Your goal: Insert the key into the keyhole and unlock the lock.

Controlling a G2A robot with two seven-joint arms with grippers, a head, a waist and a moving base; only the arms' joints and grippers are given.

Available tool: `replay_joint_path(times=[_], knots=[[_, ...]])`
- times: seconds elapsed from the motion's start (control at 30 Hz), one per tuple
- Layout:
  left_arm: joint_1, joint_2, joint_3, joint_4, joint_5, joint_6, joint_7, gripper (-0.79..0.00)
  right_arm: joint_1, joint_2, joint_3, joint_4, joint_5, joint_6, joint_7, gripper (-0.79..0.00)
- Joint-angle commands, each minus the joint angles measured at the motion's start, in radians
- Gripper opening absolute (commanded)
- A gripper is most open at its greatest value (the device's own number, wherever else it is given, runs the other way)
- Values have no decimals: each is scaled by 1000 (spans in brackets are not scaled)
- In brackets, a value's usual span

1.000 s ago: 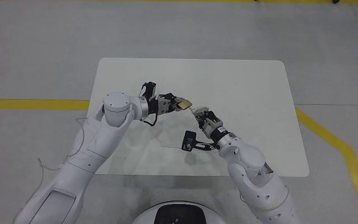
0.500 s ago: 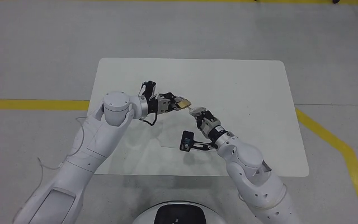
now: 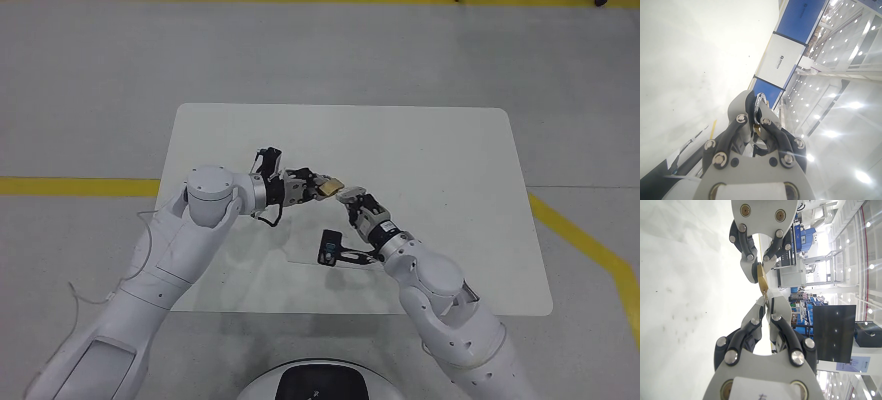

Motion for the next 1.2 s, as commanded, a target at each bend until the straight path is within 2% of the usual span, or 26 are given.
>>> replay_joint_path(times=[0.0,0.03,0.07,0.1,0.13,0.23,0.53,0.7,0.73,0.77,0.83,0.87,0.9,1.0,1.07,1.17], knots=[[1,0,-2,-1,-4,0,0,-785,3,-1,-1,3,4,4,-1,-785],[2,0,-5,0,-9,-2,3,-785,4,-2,-1,3,10,10,-2,-785],[3,0,-8,0,-14,-5,7,-785,4,-3,0,3,17,16,-2,-727],[5,0,-12,1,-18,-8,11,-785,3,-4,3,3,25,24,-2,-77],[7,0,-16,3,-28,-12,15,-785,1,-5,7,3,39,35,-2,0],[18,-2,-39,13,-79,-40,30,-785,0,-5,8,3,44,37,-3,0],[21,-2,-42,14,-83,-44,38,-785,0,-5,8,3,44,37,-3,0],[63,-7,-87,6,-192,-97,101,-785,0,-5,8,3,44,37,-3,0],[69,-9,-96,8,-224,-105,104,-785,-7,-6,14,-6,76,64,-18,-99],[73,-10,-107,11,-250,-117,113,-785,-17,-7,30,-8,118,95,-41,-449],[83,-12,-121,16,-289,-144,122,-785,-39,-6,77,-6,193,155,-85,-665],[87,-14,-126,19,-310,-152,120,-785,-52,-4,95,-5,221,172,-110,-742],[89,-14,-130,23,-318,-162,122,-785,-65,-3,112,-7,269,185,-149,-785],[93,-16,-134,31,-327,-184,117,-785,-97,0,164,-3,434,186,-279,-785],[94,-17,-133,39,-334,-195,110,-785,-106,1,187,11,571,146,-386,-785],[94,-22,-124,49,-352,-216,88,-785,-96,1,209,70,803,28,-563,-785]])
